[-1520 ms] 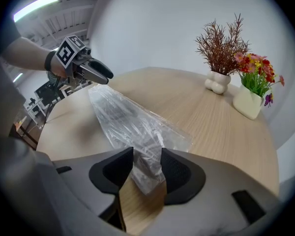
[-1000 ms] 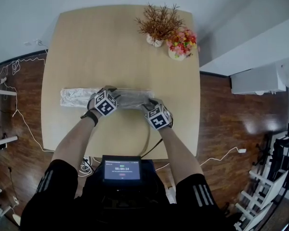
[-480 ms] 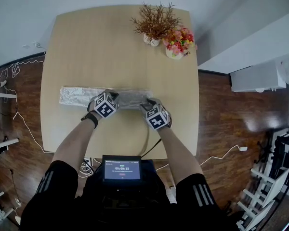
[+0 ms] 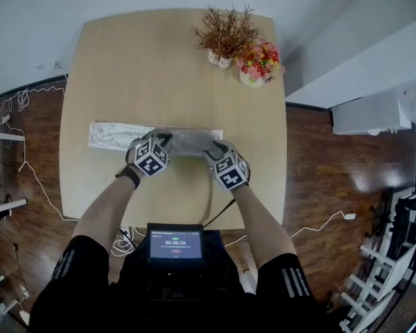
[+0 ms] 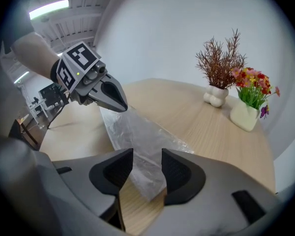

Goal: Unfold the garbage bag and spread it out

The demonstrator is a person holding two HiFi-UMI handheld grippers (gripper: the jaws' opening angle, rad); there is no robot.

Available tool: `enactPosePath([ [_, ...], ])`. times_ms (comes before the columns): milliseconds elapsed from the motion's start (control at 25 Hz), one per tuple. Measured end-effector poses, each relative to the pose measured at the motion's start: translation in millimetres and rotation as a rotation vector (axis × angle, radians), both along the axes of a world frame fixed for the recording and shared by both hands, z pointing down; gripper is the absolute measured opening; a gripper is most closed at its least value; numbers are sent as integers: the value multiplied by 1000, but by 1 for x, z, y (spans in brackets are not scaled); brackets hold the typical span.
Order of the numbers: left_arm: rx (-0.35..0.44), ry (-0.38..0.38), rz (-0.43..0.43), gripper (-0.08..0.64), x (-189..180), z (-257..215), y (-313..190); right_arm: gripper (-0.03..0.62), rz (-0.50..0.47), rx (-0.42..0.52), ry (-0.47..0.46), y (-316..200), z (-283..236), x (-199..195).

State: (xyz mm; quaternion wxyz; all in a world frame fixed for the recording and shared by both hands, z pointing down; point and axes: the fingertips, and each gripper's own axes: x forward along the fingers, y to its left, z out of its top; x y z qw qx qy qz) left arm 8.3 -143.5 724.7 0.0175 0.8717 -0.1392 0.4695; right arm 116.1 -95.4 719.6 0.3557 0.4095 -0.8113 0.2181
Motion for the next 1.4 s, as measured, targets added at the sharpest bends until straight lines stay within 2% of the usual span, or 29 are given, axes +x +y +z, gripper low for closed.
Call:
enactPosePath([
  [200, 98, 3, 66, 0, -2, -12, 10, 207, -31, 96, -13, -13, -33, -5],
  [360, 150, 4, 108, 0, -3, -18, 20, 206, -117, 167, 28, -23, -55, -19],
  [440, 177, 9, 128, 0, -2, -22, 28, 206, -189, 171, 55, -22, -54, -31],
  [600, 219, 17, 157, 0, -1, -29, 40, 206, -341, 153, 168, -19, -42, -49],
  [720, 234, 18, 172, 0, -2, -30, 46, 204, -396, 129, 242, -17, -30, -54],
  [760, 235, 19, 175, 0, -3, -30, 48, 194, -402, 126, 263, -17, -27, -55],
  [840, 236, 21, 175, 0, -5, -30, 50, 130, -406, 117, 289, -17, -21, -55],
  [1040, 229, 30, 165, 0, -9, -29, 51, 20, -401, 114, 303, -13, -18, -55],
  [1160, 223, 34, 159, 9, -13, -32, 48, 18, -404, 127, 305, -12, -21, -57],
  [1240, 225, 35, 154, 46, -20, -37, 44, 18, -404, 131, 304, -10, -24, -58],
  [1400, 258, 9, 144, 61, -44, -50, 24, 18, -400, 137, 299, -10, -26, -59],
])
